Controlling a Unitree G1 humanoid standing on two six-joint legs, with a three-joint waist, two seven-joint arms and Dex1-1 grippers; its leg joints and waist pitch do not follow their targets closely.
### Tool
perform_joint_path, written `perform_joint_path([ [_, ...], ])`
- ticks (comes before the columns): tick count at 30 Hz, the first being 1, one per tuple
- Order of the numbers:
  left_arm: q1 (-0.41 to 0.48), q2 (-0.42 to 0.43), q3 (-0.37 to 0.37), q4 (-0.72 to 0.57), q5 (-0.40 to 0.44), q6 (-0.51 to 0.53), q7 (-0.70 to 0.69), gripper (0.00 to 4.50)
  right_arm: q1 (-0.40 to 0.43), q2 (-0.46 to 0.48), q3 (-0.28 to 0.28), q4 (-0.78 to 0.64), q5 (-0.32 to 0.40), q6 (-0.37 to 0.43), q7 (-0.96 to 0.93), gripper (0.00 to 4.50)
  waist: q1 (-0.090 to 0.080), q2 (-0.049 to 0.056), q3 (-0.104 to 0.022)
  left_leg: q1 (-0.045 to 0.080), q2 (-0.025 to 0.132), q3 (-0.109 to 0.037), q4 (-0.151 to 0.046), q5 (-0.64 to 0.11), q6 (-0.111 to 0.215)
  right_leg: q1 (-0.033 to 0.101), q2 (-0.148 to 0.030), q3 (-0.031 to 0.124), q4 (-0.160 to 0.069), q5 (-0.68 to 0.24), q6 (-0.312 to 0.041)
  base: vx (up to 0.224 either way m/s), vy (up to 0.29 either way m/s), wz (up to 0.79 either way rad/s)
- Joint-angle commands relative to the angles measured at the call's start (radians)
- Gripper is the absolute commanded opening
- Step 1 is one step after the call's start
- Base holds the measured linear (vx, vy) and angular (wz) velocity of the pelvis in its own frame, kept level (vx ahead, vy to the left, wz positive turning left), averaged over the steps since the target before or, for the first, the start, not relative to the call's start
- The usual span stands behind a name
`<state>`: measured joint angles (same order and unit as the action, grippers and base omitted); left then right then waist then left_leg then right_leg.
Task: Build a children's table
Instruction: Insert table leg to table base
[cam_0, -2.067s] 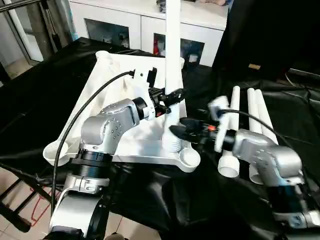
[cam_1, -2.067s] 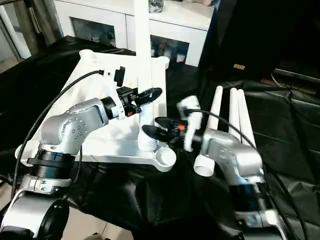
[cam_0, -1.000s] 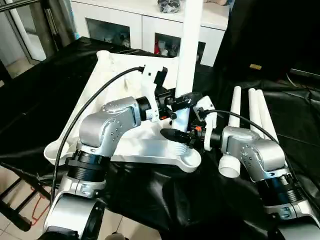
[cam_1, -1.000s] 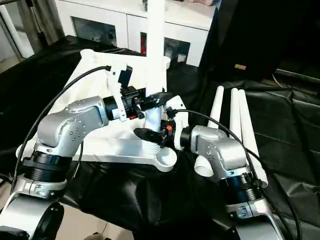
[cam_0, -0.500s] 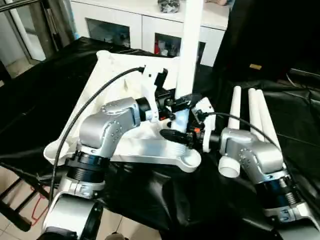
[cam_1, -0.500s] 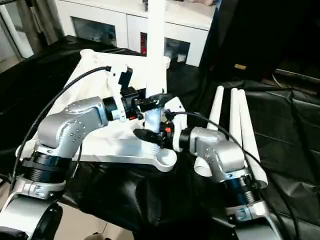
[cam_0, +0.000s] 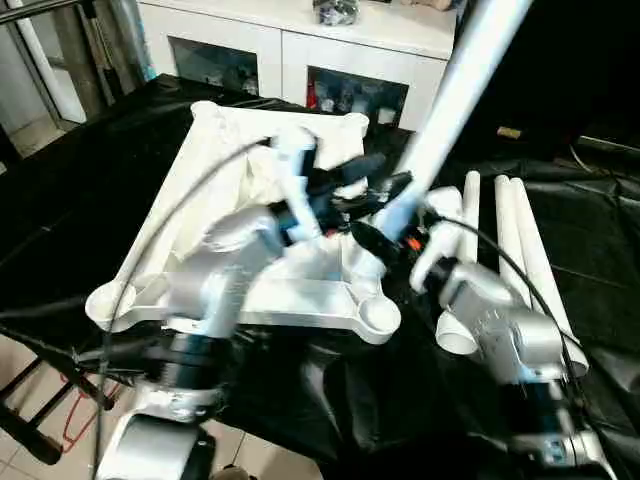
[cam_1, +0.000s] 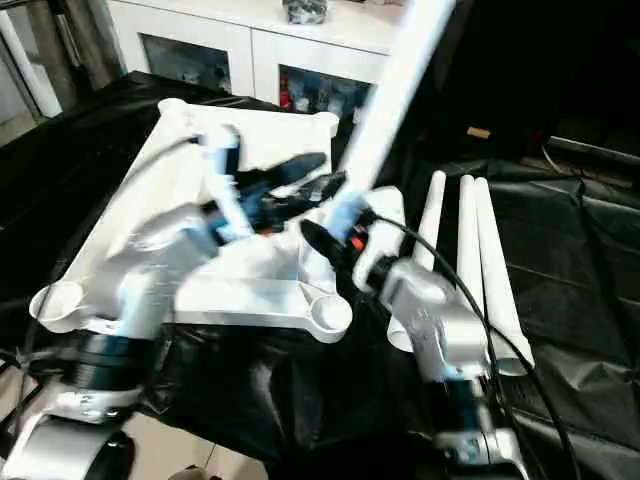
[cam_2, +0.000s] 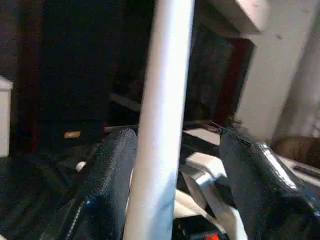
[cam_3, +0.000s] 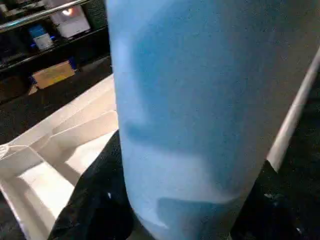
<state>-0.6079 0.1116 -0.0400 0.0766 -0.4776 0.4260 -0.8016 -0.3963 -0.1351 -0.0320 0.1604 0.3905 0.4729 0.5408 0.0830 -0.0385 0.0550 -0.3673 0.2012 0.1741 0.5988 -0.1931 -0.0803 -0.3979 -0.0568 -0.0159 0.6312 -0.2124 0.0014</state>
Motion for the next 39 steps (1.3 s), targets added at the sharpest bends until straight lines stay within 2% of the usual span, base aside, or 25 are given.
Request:
perform_joint_path([
  [1, 0.028, 0.067, -0.037, -0.015, 0.012, -0.02, -0.099, 3.02, 0.01, -0.024, -0.019, -0.047, -0.008, -0.017, -0.003, 1.93, -0.006, 0.014, -0.069, 0.012, 0.016, 0.0, -0.064, -0.073, -0.01, 0.06, -0.052, 0.03, -0.059, 0.072, -0.219, 0.0, 0.0, 0.0],
  [2, 0.039, 0.099, -0.059, -0.013, 0.029, -0.026, -0.135, 3.02, 0.018, -0.034, -0.018, -0.056, -0.011, -0.015, 0.004, 1.93, -0.009, 0.015, -0.069, 0.014, 0.015, -0.001, -0.066, -0.071, -0.012, 0.058, -0.05, 0.03, -0.06, 0.057, -0.204, 0.0, 0.0, 0.0],
  [3, 0.049, 0.131, -0.085, -0.011, 0.047, -0.029, -0.172, 3.02, 0.025, -0.042, -0.017, -0.062, -0.01, -0.013, 0.01, 1.93, -0.011, 0.011, -0.069, 0.014, 0.015, 0.0, -0.065, -0.071, -0.011, 0.058, -0.049, 0.03, -0.061, 0.057, -0.2, 0.0, 0.0, 0.0],
  [4, 0.058, 0.162, -0.114, -0.009, 0.07, -0.036, -0.204, 3.02, 0.032, -0.05, -0.017, -0.07, -0.009, -0.01, 0.016, 1.93, -0.011, 0.015, -0.068, 0.014, 0.016, -0.001, -0.066, -0.066, -0.01, 0.058, -0.05, 0.03, -0.06, 0.052, -0.191, 0.0, 0.0, 0.0],
  [5, 0.068, 0.193, -0.148, 0.0, 0.106, -0.055, -0.229, 3.02, 0.04, -0.058, -0.017, -0.078, -0.006, -0.007, 0.02, 1.93, -0.012, 0.012, -0.068, 0.014, 0.016, 0.0, -0.067, -0.067, -0.009, 0.057, -0.05, 0.03, -0.061, 0.048, -0.187, 0.0, 0.0, 0.0],
  [6, 0.08, 0.228, -0.189, 0.015, 0.151, -0.082, -0.258, 3.02, 0.049, -0.067, -0.017, -0.087, -0.003, -0.005, 0.024, 1.93, -0.013, 0.015, -0.068, 0.015, 0.016, -0.001, -0.067, -0.07, -0.011, 0.055, -0.051, 0.03, -0.062, 0.037, -0.183, 0.0, 0.0, 0.0],
  [7, 0.08, 0.228, -0.189, 0.015, 0.151, -0.082, -0.258, 3.02, 0.049, -0.067, -0.017, -0.087, -0.003, -0.005, 0.024, 1.93, -0.013, 0.015, -0.068, 0.015, 0.016, -0.001, -0.067, -0.07, -0.011, 0.055, -0.051, 0.03, -0.062, 0.037, -0.183, 0.0, 0.0, 0.0],
  [9, 0.095, 0.278, -0.262, 0.066, 0.236, -0.135, -0.291, 3.02, 0.061, -0.083, -0.011, -0.103, -0.006, 0.001, 0.032, 1.93, -0.017, 0.022, -0.067, 0.018, 0.018, 0.001, -0.068, -0.093, -0.02, 0.052, -0.051, 0.031, -0.065, 0.017, -0.186, 0.0, 0.0, 0.0],
  [12, 0.103, 0.305, -0.311, 0.116, 0.29, -0.156, -0.3, 3.02, 0.067, -0.093, -0.011, -0.111, -0.011, 0.001, 0.035, 1.93, -0.021, 0.022, -0.068, 0.015, 0.017, -0.001, -0.069, -0.1, -0.03, 0.055, -0.053, 0.032, -0.063, 0.019, -0.187, 0.0, 0.0, 0.0],
  [15, 0.104, 0.313, -0.343, 0.163, 0.32, -0.169, -0.302, 2.66, 0.071, -0.103, -0.006, -0.122, -0.013, 0.002, 0.035, 1.93, -0.025, 0.022, -0.07, 0.013, 0.015, -0.001, -0.067, -0.089, -0.031, 0.058, -0.053, 0.032, -0.06, 0.05, -0.202, 0.0, 0.0, 0.0],
  [17, 0.106, 0.318, -0.355, 0.173, 0.327, -0.171, -0.315, 2.61, 0.074, -0.108, -0.001, -0.128, -0.012, 0.005, 0.038, 1.93, -0.025, 0.023, -0.07, 0.014, 0.016, -0.001, -0.066, -0.087, -0.029, 0.056, -0.052, 0.031, -0.058, 0.065, -0.211, 0.0, 0.0, 0.0],
  [18, 0.107, 0.326, -0.369, 0.191, 0.344, -0.188, -0.338, 2.34, 0.079, -0.116, 0.007, -0.136, -0.012, 0.007, 0.044, 1.93, -0.025, 0.022, -0.07, 0.014, 0.016, 0.0, -0.066, -0.086, -0.024, 0.058, -0.052, 0.032, -0.059, 0.068, -0.214, 0.0, 0.0, 0.0],
  [22, 0.104, 0.336, -0.384, 0.215, 0.366, -0.208, -0.352, 2.21, 0.085, -0.119, 0.015, -0.14, -0.016, 0.008, 0.05, 1.93, -0.027, 0.022, -0.068, 0.014, 0.017, 0.0, -0.067, -0.097, -0.02, 0.057, -0.054, 0.032, -0.06, 0.052, -0.221, 0.0, 0.0, 0.0],
  [24, 0.101, 0.342, -0.391, 0.234, 0.377, -0.216, -0.358, 1.85, 0.086, -0.121, 0.02, -0.14, -0.02, 0.007, 0.052, 1.93, -0.026, 0.022, -0.068, 0.014, 0.017, 0.0, -0.066, -0.109, -0.021, 0.056, -0.055, 0.032, -0.061, 0.034, -0.223, 0.0, 0.0, 0.0],
  [27, 0.092, 0.369, -0.411, 0.275, 0.424, -0.223, -0.353, 1.73, 0.084, -0.12, 0.031, -0.138, -0.021, 0.005, 0.055, 1.93, -0.026, 0.02, -0.069, 0.015, 0.017, -0.001, -0.067, -0.099, -0.018, 0.056, -0.054, 0.032, -0.059, 0.045, -0.223, 0.0, 0.0, 0.0],
  [29, 0.091, 0.373, -0.411, 0.278, 0.429, -0.218, -0.35, 1.42, 0.083, -0.121, 0.033, -0.138, -0.02, 0.004, 0.056, 1.93, -0.025, 0.021, -0.07, 0.015, 0.018, -0.001, -0.067, -0.096, -0.018, 0.056, -0.056, 0.032, -0.058, 0.051, -0.226, 0.0, 0.0, 0.0],
  [31, 0.09, 0.377, -0.408, 0.284, 0.436, -0.218, -0.348, 1.36, 0.082, -0.122, 0.037, -0.137, -0.02, 0.004, 0.058, 1.93, -0.024, 0.022, -0.068, 0.015, 0.019, -0.001, -0.067, -0.099, -0.018, 0.055, -0.056, 0.032, -0.059, 0.046, -0.23, 0.0, 0.0, 0.0],
  [37, 0.082, 0.385, -0.381, 0.317, 0.441, -0.246, -0.346, 0.67, 0.09, -0.127, 0.048, -0.142, -0.018, 0.004, 0.07, 1.93, -0.026, 0.021, -0.068, 0.014, 0.017, -0.001, -0.067, -0.114, -0.022, 0.056, -0.057, 0.033, -0.061, 0.02, -0.228, 0.0, 0.0, 0.0],
  [39, 0.08, 0.386, -0.376, 0.32, 0.436, -0.25, -0.351, 0.57, 0.093, -0.129, 0.051, -0.143, -0.018, 0.003, 0.073, 1.93, -0.027, 0.021, -0.069, 0.013, 0.017, -0.002, -0.067, -0.11, -0.022, 0.057, -0.056, 0.032, -0.06, 0.027, -0.229, 0.0, 0.0, 0.0],
])
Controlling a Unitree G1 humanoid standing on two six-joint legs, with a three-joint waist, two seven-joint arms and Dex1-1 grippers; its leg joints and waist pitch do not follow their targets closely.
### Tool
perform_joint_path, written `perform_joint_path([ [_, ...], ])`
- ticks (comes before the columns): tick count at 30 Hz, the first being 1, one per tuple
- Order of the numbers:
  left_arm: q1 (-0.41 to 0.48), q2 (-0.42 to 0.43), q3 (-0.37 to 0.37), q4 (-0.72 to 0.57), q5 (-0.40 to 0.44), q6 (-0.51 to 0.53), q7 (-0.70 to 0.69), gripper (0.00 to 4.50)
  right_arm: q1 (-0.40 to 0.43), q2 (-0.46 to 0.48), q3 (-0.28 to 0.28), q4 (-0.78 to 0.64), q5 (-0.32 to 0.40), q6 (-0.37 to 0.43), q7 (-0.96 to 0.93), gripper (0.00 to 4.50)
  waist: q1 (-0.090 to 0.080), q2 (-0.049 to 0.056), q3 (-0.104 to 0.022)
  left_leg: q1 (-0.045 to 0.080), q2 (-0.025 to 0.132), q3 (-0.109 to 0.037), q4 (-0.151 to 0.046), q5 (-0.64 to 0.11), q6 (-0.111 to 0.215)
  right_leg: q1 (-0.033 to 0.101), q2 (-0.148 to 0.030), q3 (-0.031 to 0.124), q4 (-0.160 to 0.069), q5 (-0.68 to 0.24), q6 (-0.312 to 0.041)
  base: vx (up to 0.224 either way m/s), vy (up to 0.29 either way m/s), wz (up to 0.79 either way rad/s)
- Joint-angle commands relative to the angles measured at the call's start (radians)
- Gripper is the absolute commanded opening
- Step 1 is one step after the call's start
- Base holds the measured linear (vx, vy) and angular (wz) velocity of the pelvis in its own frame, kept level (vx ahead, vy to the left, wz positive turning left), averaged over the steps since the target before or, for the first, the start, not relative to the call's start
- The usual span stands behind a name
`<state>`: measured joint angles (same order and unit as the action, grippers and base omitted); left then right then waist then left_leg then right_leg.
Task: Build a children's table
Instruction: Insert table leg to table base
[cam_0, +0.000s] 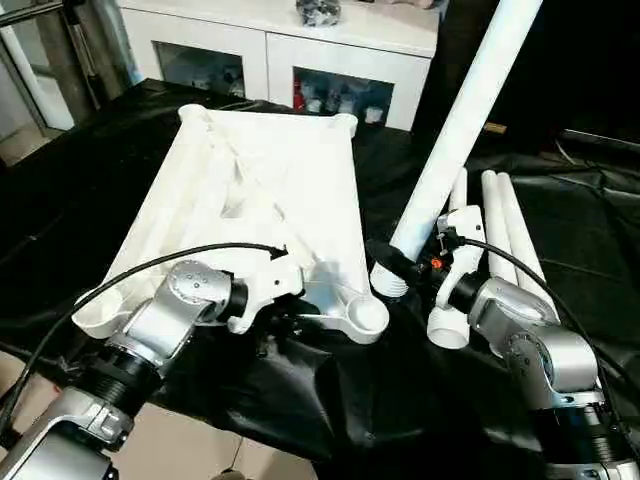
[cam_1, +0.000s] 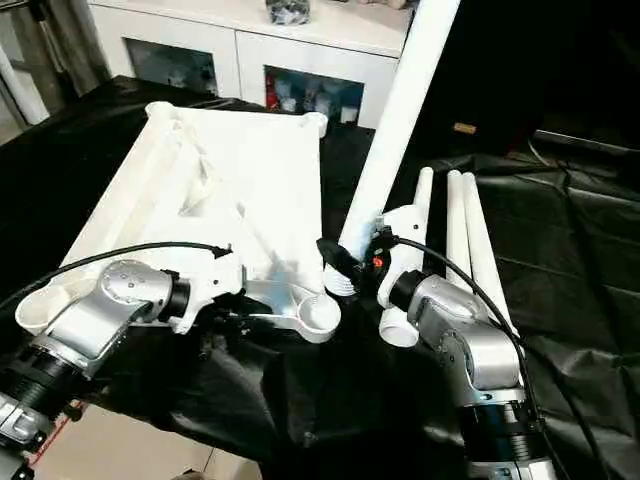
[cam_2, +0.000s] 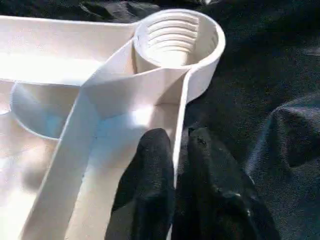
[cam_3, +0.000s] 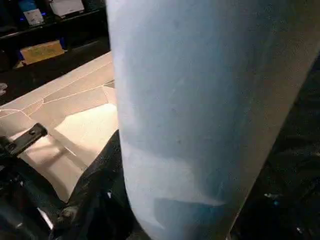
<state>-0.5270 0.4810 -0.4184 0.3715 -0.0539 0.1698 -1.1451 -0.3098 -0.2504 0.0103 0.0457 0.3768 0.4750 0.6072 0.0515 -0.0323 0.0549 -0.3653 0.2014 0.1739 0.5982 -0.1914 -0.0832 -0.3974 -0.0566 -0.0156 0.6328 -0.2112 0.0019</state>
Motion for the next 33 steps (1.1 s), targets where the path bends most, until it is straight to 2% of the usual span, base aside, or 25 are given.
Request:
perform_joint_path([
  [1, -0.002, 0.017, 0.004, 0.026, 0.011, 0.006, -0.011, 0.52, 0.007, -0.014, 0.01, -0.028, -0.004, 0.0, 0.008, 1.93, 0.004, 0.015, -0.069, 0.012, 0.017, -0.001, -0.066, -0.112, -0.017, 0.055, -0.057, 0.032, -0.061, 0.028, -0.231, 0.0, 0.0, 0.0],
  [5, -0.003, 0.029, -0.002, 0.023, 0.013, 0.007, -0.042, 0.15, 0.005, -0.016, 0.015, -0.021, -0.007, -0.002, 0.013, 1.93, 0.003, 0.018, -0.07, 0.011, 0.017, -0.002, -0.065, -0.099, -0.014, 0.056, -0.056, 0.031, -0.058, 0.056, -0.238, 0.0, 0.0, 0.0],
  [9, 0.001, 0.043, -0.023, 0.034, 0.039, -0.016, -0.056, 0.04, 0.002, -0.017, 0.022, -0.018, -0.012, -0.005, 0.018, 1.93, -0.003, 0.017, -0.07, 0.01, 0.017, -0.002, -0.065, -0.091, -0.006, 0.058, -0.056, 0.031, -0.057, 0.081, -0.246, 0.0, 0.0, 0.0],
  [15, 0.01, 0.063, -0.052, 0.029, 0.078, -0.018, -0.076, 0.0, -0.01, -0.026, 0.039, -0.015, -0.01, 0.008, 0.048, 1.93, -0.007, 0.015, -0.066, 0.012, 0.019, -0.002, -0.067, -0.128, -0.012, 0.056, -0.058, 0.032, -0.062, 0.013, -0.242, 0.0, 0.0, 0.0],
  [18, -0.005, 0.041, -0.043, 0.043, 0.098, 0.019, -0.021, 0.0, -0.021, -0.037, 0.05, -0.019, 0.009, 0.037, 0.072, 1.93, -0.006, 0.015, -0.066, 0.012, 0.019, -0.001, -0.067, -0.122, -0.01, 0.055, -0.057, 0.032, -0.062, 0.014, -0.244, 0.0, 0.0, 0.0],
  [20, -0.02, 0.006, -0.02, 0.05, 0.085, 0.083, 0.026, 0.0, -0.032, -0.035, 0.05, -0.016, 0.019, 0.054, 0.076, 1.93, -0.007, 0.012, -0.065, 0.014, 0.02, 0.001, -0.067, -0.132, -0.011, 0.053, -0.057, 0.032, -0.063, 0.001, -0.246, 0.0, 0.0, 0.0],
  [22, -0.038, -0.035, 0.001, 0.055, 0.07, 0.138, 0.07, 0.0, -0.05, -0.029, 0.053, -0.003, 0.018, 0.058, 0.074, 1.93, -0.003, 0.011, -0.064, 0.014, 0.02, 0.0, -0.067, -0.151, -0.014, 0.053, -0.061, 0.032, -0.068, -0.051, -0.243, 0.0, 0.0, 0.0],
  [25, -0.043, -0.043, 0.001, 0.055, 0.068, 0.143, 0.075, 0.0, -0.057, -0.026, 0.054, 0.005, 0.016, 0.057, 0.073, 1.93, -0.004, 0.009, -0.063, 0.01, 0.018, -0.003, -0.069, -0.155, -0.021, 0.054, -0.061, 0.032, -0.072, -0.092, -0.226, 0.0, 0.0, 0.0],
  [27, -0.051, -0.063, -0.001, 0.058, 0.075, 0.168, 0.098, 0.0, -0.073, -0.021, 0.065, 0.032, 0.001, 0.05, 0.078, 1.93, -0.004, 0.007, -0.064, 0.011, 0.017, -0.002, -0.068, -0.155, -0.019, 0.052, -0.059, 0.033, -0.074, -0.095, -0.221, 0.0, 0.0, 0.0],
  [33, -0.054, -0.086, 0.002, 0.052, 0.083, 0.205, 0.125, 0.0, -0.091, -0.024, 0.081, 0.075, -0.021, 0.035, 0.084, 1.93, -0.002, 0.004, -0.068, 0.008, 0.017, -0.001, -0.064, -0.106, 0.0, 0.053, -0.059, 0.031, -0.067, -0.022, -0.236, 0.0, 0.0, 0.0],
])
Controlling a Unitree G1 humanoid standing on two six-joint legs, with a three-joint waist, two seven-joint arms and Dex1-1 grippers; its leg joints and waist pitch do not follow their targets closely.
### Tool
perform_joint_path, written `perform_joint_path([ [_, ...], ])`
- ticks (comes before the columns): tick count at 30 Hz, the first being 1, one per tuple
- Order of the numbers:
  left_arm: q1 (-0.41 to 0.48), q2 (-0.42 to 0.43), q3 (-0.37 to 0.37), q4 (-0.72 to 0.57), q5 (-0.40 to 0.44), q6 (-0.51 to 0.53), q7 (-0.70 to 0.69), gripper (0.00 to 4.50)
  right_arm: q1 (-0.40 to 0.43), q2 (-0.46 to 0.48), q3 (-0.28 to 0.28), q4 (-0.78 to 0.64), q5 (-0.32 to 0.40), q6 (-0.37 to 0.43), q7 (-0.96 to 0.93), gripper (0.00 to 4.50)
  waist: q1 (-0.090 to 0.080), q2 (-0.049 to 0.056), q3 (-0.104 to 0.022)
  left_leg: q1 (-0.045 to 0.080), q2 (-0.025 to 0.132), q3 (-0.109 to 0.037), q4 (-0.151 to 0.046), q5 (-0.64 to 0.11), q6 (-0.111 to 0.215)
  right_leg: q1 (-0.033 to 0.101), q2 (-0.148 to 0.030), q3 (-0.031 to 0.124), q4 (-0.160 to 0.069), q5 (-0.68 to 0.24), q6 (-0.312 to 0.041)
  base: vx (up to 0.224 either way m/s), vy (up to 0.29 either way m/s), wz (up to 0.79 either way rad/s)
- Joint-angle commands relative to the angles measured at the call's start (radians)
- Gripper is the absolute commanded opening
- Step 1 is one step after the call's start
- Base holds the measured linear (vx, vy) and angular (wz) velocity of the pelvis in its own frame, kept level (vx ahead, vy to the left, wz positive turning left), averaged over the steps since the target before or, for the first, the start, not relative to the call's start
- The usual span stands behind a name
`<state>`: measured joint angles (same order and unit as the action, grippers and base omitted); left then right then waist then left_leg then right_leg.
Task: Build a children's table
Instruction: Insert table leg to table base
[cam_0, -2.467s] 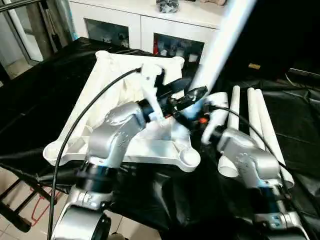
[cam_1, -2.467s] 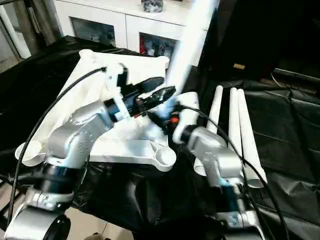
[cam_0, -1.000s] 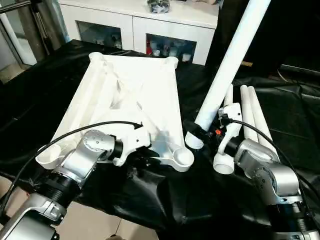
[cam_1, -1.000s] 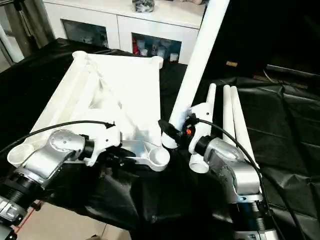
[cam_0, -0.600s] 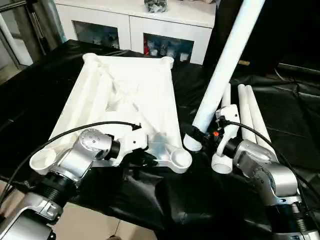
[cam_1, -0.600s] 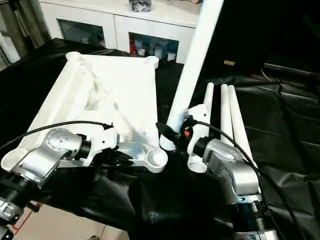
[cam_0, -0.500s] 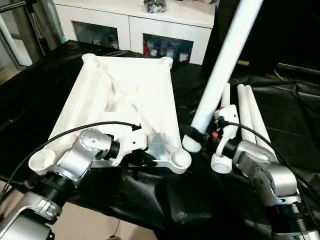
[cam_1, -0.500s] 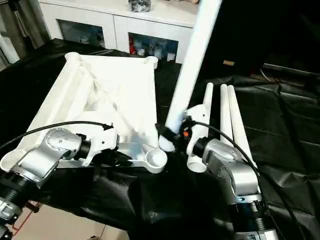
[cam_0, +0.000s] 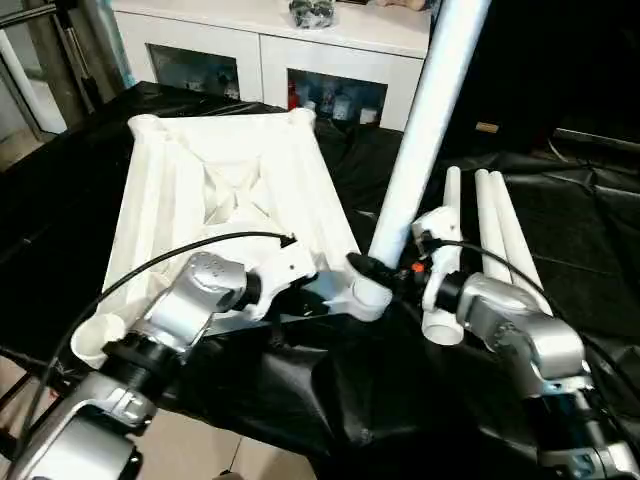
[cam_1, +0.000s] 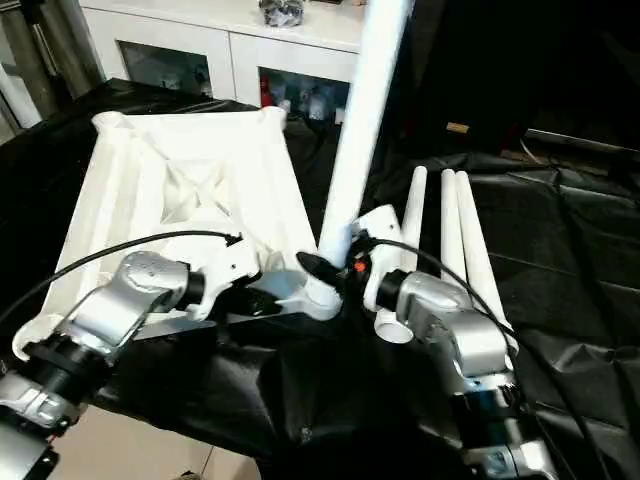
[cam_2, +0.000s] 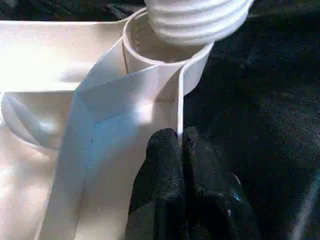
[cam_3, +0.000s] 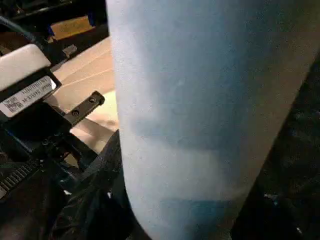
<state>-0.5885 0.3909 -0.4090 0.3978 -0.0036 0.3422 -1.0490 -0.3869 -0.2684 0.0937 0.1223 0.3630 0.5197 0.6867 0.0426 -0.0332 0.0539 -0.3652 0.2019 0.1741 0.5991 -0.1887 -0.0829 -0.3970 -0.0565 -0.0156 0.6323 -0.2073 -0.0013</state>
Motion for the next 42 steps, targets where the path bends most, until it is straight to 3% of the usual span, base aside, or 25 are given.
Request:
perform_joint_path([
  [1, 0.006, 0.001, -0.007, 0.028, 0.038, 0.041, 0.041, 0.0, -0.017, -0.007, -0.001, 0.006, -0.013, -0.013, 0.002, 1.93, 0.008, 0.002, -0.066, 0.007, 0.016, 0.0, -0.065, -0.108, 0.002, 0.054, -0.059, 0.032, -0.068, -0.027, -0.231, 0.0, 0.0, 0.0],
  [6, 0.002, -0.009, -0.009, 0.028, 0.032, 0.014, 0.047, 0.0, -0.037, -0.003, 0.003, 0.068, -0.035, -0.041, -0.004, 1.93, 0.011, 0.003, -0.065, 0.007, 0.017, -0.002, -0.067, -0.126, -0.003, 0.053, -0.061, 0.032, -0.071, -0.065, -0.225, 0.0, 0.0, 0.0],
  [11, 0.007, -0.009, -0.008, 0.027, 0.036, -0.003, 0.044, 0.0, -0.047, 0.004, 0.01, 0.095, -0.041, -0.045, -0.003, 1.93, 0.011, 0.004, -0.067, 0.007, 0.018, -0.001, -0.066, -0.111, 0.001, 0.052, -0.06, 0.03, -0.067, -0.032, -0.228, 0.0, 0.0, 0.0],
  [13, 0.01, -0.009, -0.003, 0.023, 0.033, 0.003, 0.042, 0.0, -0.051, 0.009, 0.017, 0.117, -0.053, -0.047, -0.008, 1.93, 0.012, -0.002, -0.066, 0.007, 0.017, 0.0, -0.066, -0.115, 0.004, 0.052, -0.06, 0.031, -0.069, -0.039, -0.228, 0.0, 0.0, 0.0],
  [20, 0.018, -0.003, -0.004, 0.01, 0.016, -0.007, 0.017, 0.0, -0.08, 0.033, 0.003, 0.215, -0.067, -0.089, -0.018, 1.93, 0.011, 0.009, -0.066, 0.008, 0.018, -0.002, -0.068, -0.13, -0.007, 0.05, -0.061, 0.031, -0.069, -0.053, -0.231, 0.0, 0.0, 0.0],
  [22, 0.017, -0.003, -0.004, 0.013, 0.018, -0.011, 0.015, 0.0, -0.087, 0.037, 0.004, 0.234, -0.071, -0.098, -0.017, 1.93, 0.009, 0.005, -0.066, 0.008, 0.017, 0.0, -0.067, -0.128, -0.006, 0.051, -0.059, 0.03, -0.069, -0.037, -0.236, 0.0, 0.0, 0.0],
  [29, 0.012, -0.006, 0.004, 0.024, 0.02, -0.015, 0.027, 0.0, -0.071, 0.058, -0.043, 0.272, -0.032, -0.109, -0.007, 1.93, 0.006, 0.005, -0.064, 0.009, 0.018, -0.001, -0.069, -0.155, -0.008, 0.05, -0.061, 0.031, -0.073, -0.078, -0.233, 0.0, 0.0, 0.0],
  [34, -0.002, -0.02, 0.02, 0.053, 0.024, -0.024, 0.068, 0.0, -0.015, 0.081, -0.095, 0.32, 0.002, -0.152, -0.007, 1.93, 0.011, 0.015, -0.065, 0.01, 0.02, -0.001, -0.069, -0.155, -0.005, 0.048, -0.062, 0.031, -0.073, -0.05, -0.241, 0.0, 0.0, 0.0],
  [35, -0.005, -0.022, 0.021, 0.056, 0.025, -0.025, 0.071, 0.0, -0.006, 0.085, -0.1, 0.329, 0.001, -0.164, -0.009, 1.93, 0.011, 0.013, -0.065, 0.01, 0.019, 0.0, -0.069, -0.163, -0.005, 0.048, -0.062, 0.032, -0.074, -0.056, -0.241, 0.0, 0.0, 0.0],
  [39, -0.017, -0.029, 0.025, 0.076, 0.031, -0.039, 0.091, 0.0, 0.058, 0.119, -0.117, 0.364, -0.009, -0.237, -0.026, 1.93, 0.014, 0.02, -0.061, 0.014, 0.02, -0.003, -0.074, -0.215, -0.018, 0.044, -0.063, 0.031, -0.082, -0.128, -0.231, 0.0, 0.0, 0.0],
  [41, -0.021, -0.031, 0.026, 0.083, 0.032, -0.042, 0.094, 0.0, 0.077, 0.125, -0.115, 0.369, -0.014, -0.259, -0.028, 1.93, 0.015, 0.018, -0.058, 0.015, 0.021, -0.005, -0.078, -0.243, -0.023, 0.042, -0.063, 0.03, -0.086, -0.172, -0.221, 0.0, 0.0, 0.0],
  [42, -0.024, -0.032, 0.028, 0.089, 0.034, -0.045, 0.098, 0.0, 0.093, 0.132, -0.115, 0.374, -0.019, -0.284, -0.033, 1.93, 0.014, 0.02, -0.053, 0.019, 0.021, -0.006, -0.083, -0.287, -0.028, 0.038, -0.064, 0.031, -0.094, -0.247, -0.208, 0.0, 0.0, 0.0],
])
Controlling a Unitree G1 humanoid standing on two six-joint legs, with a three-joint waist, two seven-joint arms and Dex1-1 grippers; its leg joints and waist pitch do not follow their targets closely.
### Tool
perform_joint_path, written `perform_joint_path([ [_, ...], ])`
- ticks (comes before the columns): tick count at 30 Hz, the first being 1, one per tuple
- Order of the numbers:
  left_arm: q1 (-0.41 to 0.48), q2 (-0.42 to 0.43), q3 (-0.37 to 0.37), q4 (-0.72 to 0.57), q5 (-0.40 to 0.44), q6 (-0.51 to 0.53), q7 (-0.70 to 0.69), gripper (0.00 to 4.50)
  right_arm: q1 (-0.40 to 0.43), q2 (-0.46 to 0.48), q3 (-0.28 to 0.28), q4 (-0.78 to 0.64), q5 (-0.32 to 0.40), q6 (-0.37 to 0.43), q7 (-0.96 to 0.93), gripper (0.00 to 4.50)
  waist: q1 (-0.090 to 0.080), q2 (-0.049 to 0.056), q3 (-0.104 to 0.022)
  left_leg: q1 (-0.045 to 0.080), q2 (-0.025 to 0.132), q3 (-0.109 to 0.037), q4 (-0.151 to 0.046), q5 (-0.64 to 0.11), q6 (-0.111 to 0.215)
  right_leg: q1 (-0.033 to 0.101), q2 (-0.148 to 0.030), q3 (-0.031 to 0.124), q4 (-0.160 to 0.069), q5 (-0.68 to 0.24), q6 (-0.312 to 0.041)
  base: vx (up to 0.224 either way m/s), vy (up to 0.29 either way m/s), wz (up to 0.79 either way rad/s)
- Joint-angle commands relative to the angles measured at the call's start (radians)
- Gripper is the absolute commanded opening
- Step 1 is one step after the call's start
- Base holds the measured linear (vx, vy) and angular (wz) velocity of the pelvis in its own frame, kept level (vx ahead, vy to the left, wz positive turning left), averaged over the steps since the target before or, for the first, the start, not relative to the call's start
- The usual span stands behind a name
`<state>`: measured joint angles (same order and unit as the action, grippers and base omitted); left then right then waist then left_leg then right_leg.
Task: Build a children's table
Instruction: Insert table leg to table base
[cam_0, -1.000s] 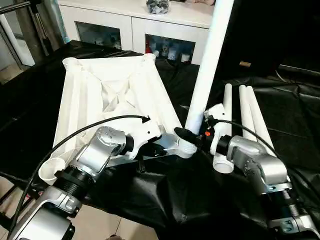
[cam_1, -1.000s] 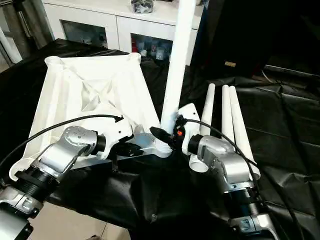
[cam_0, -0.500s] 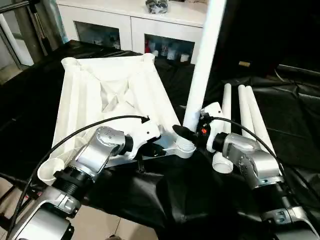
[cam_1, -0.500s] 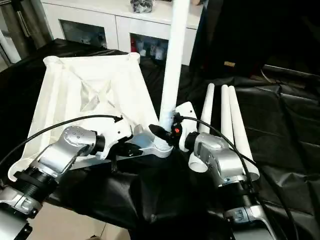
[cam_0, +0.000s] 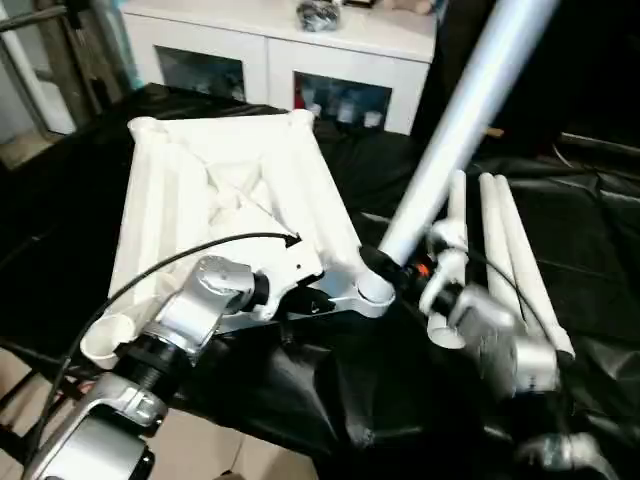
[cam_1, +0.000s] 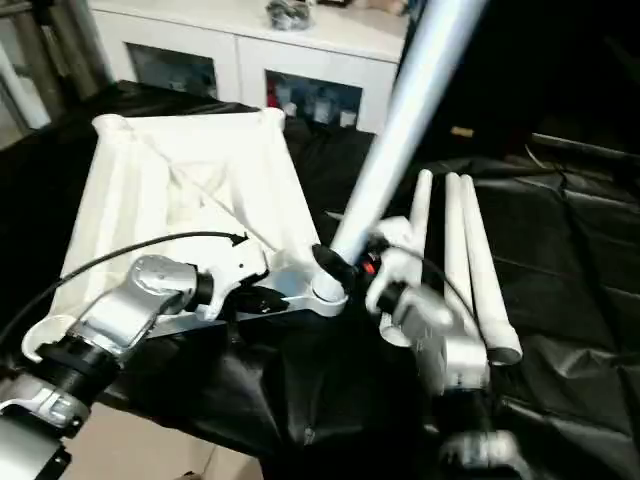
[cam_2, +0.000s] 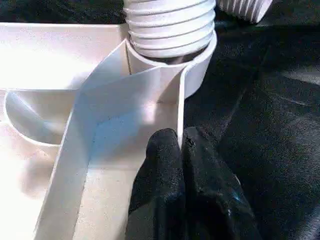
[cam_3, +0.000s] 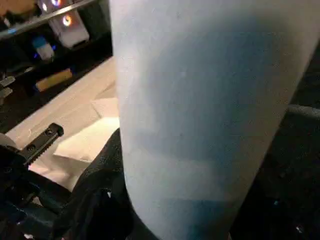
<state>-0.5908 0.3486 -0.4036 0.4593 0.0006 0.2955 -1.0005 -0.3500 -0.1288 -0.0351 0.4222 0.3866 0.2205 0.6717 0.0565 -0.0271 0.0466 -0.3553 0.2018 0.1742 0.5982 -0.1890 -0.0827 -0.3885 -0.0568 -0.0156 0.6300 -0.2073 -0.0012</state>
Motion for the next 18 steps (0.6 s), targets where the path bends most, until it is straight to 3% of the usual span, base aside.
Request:
perform_joint_path([
  [1, -0.024, 0.009, 0.023, 0.032, 0.032, -0.001, 0.051, 0.0, 0.069, -0.002, 0.013, 0.073, -0.043, -0.002, -0.019, 1.93, 0.0, 0.017, -0.046, 0.012, 0.021, -0.007, -0.083, -0.302, -0.031, 0.029, -0.065, 0.031, -0.094, -0.273, -0.202, 0.0, 0.0, 0.0],
  [5, -0.029, 0.008, 0.024, 0.044, 0.036, -0.009, 0.058, 0.0, 0.098, 0.011, 0.01, 0.072, -0.051, -0.051, -0.028, 1.93, -0.001, 0.015, -0.049, 0.011, 0.021, -0.01, -0.086, -0.31, -0.029, 0.029, -0.065, 0.033, -0.098, -0.294, -0.187, 0.0, 0.0, 0.0],
  [6, -0.032, 0.008, 0.024, 0.05, 0.038, -0.014, 0.06, 0.0, 0.11, 0.014, 0.008, 0.068, -0.058, -0.076, -0.032, 1.93, -0.002, 0.021, -0.049, 0.01, 0.021, -0.01, -0.087, -0.304, -0.028, 0.029, -0.063, 0.033, -0.097, -0.274, -0.191, 0.0, 0.0, 0.0],
  [8, -0.034, 0.009, 0.024, 0.057, 0.04, -0.019, 0.061, 0.0, 0.12, 0.01, 0.018, 0.058, -0.077, -0.101, -0.036, 1.93, -0.002, 0.022, -0.048, 0.009, 0.021, -0.01, -0.088, -0.309, -0.027, 0.028, -0.063, 0.032, -0.099, -0.271, -0.189, 0.0, 0.0, 0.0],
  [16, -0.03, 0.017, 0.02, 0.066, 0.049, -0.039, 0.051, 0.0, 0.098, -0.06, 0.149, 0.032, -0.224, -0.124, -0.044, 1.93, -0.006, 0.024, -0.044, 0.012, 0.021, -0.013, -0.093, -0.364, -0.03, 0.023, -0.063, 0.033, -0.108, -0.367, -0.162, 0.0, 0.0, 0.0],
  [17, -0.03, 0.017, 0.019, 0.068, 0.049, -0.04, 0.051, 0.0, 0.094, -0.061, 0.153, 0.035, -0.231, -0.123, -0.042, 1.93, -0.007, 0.015, -0.043, 0.01, 0.021, -0.014, -0.094, -0.363, -0.028, 0.023, -0.063, 0.032, -0.108, -0.38, -0.157, 0.0, 0.0, 0.0],
  [18, -0.029, 0.017, 0.018, 0.068, 0.048, -0.04, 0.052, 0.0, 0.09, -0.063, 0.158, 0.037, -0.234, -0.12, -0.034, 1.93, -0.008, 0.016, -0.043, 0.01, 0.021, -0.013, -0.094, -0.365, -0.027, 0.021, -0.064, 0.034, -0.11, -0.391, -0.154, 0.0, 0.0, 0.0],
])
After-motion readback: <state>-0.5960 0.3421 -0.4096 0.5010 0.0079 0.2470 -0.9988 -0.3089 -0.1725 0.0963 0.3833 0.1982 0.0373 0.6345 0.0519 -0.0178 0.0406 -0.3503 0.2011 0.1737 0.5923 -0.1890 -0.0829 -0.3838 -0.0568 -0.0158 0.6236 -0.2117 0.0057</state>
